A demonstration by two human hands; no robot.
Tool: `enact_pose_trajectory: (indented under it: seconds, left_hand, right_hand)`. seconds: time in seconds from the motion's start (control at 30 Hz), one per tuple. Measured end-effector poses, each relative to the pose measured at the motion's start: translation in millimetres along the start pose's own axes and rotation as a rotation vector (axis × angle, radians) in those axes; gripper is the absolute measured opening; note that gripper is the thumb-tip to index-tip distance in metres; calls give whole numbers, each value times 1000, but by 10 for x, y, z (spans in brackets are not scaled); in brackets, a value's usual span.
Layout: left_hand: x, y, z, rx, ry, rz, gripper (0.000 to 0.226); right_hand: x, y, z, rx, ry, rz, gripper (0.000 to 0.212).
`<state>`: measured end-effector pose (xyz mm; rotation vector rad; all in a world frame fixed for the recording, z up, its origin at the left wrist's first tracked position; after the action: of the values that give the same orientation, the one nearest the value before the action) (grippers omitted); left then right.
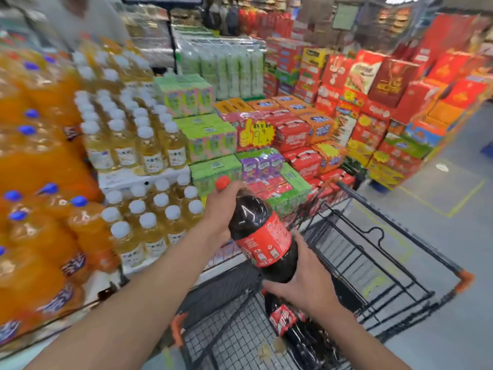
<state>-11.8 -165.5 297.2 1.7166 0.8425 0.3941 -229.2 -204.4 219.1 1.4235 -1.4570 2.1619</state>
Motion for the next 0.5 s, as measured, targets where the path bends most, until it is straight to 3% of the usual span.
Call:
enact_pose_trajectory:
  seconds: [0.17,0.5]
  left_hand:
    - [454,2,-371,-63,156,-67,10]
    - [1600,106,-1158,-150,447,-190,17]
  right_hand:
    - [-54,-264,-17,233,-107,71,115]
    - [-749,-1100,-57,474,-314,193,107]
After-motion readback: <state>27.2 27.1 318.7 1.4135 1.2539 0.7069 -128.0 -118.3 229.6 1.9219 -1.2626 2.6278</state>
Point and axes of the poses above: each hand's wrist, its own z-axis towards the middle knuckle, its own x-axis out of the back of the hand, y = z × x, the point moved 1 cm from there along z, towards the middle knuckle, and after that the axes turned 6 degrees about z, right-handed, at the moved point
